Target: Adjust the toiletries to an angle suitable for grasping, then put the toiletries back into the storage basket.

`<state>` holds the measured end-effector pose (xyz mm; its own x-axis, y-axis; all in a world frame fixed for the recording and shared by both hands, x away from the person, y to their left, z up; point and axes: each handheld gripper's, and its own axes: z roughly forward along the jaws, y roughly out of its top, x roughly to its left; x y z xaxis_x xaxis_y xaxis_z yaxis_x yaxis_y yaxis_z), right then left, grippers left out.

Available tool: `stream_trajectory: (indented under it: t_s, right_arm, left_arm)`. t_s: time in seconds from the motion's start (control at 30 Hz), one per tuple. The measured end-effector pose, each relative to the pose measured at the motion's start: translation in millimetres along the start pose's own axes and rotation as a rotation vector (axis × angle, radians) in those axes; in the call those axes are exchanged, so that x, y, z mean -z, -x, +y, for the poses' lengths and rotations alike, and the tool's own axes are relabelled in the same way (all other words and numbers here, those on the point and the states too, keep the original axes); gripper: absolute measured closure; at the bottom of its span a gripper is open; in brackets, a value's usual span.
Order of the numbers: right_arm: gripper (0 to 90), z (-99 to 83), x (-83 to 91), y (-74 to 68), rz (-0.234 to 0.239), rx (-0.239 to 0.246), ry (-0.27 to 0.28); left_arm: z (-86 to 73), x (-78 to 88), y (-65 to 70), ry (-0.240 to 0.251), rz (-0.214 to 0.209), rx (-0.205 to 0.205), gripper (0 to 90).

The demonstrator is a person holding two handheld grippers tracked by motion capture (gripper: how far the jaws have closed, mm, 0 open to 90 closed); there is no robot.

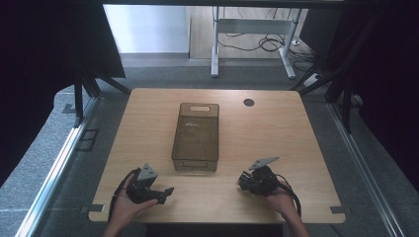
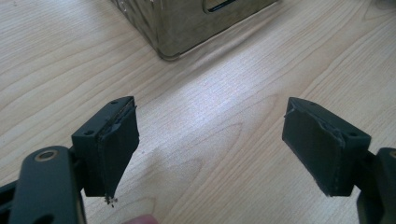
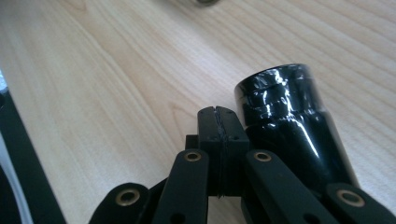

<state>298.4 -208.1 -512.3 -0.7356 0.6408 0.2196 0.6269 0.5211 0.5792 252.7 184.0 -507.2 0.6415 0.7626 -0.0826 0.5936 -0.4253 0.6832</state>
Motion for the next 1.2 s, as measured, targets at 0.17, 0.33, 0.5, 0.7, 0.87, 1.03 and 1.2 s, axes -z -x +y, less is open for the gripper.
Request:
stream_trajectory:
  t_s: [0.17, 0.33, 0.5, 0.7, 0.87, 1.03, 1.2]
  right_arm:
    - [90.0, 2.0, 2.4, 5.9, -0.014, -0.023, 0.019]
    - [90.0, 2.0, 6.4, 11.6, -0.023, -0.044, 0.044]
    - [90.0, 2.2, 6.6, 14.5, -0.036, -0.054, 0.053]
    - [88.6, 3.0, 13.2, 12.0, -0.047, -0.044, 0.095]
    - [82.6, 3.5, 28.2, 8.7, -0.076, -0.036, 0.132]
    - [68.4, 2.0, 35.5, 8.1, -0.101, -0.018, 0.128]
    - [49.3, 0.4, 40.6, 5.8, -0.179, -0.012, 0.078]
  left_arm:
    - [-0.2, -0.4, -0.6, -0.003, 0.001, 0.000, 18.9]
    - [0.3, -1.6, 1.4, -0.007, -0.003, -0.005, 18.9]
    - [-0.1, -1.8, 0.8, -0.009, -0.001, -0.003, 18.9]
    - [-0.3, -1.5, 0.1, -0.009, -0.002, -0.002, 18.9]
    - [-0.3, -1.8, 0.3, -0.009, -0.002, -0.003, 18.9]
    - [-0.6, -2.2, 0.3, -0.010, -0.002, -0.004, 18.9]
    - [-0.2, -2.1, 0.3, -0.012, 0.001, -0.003, 18.9]
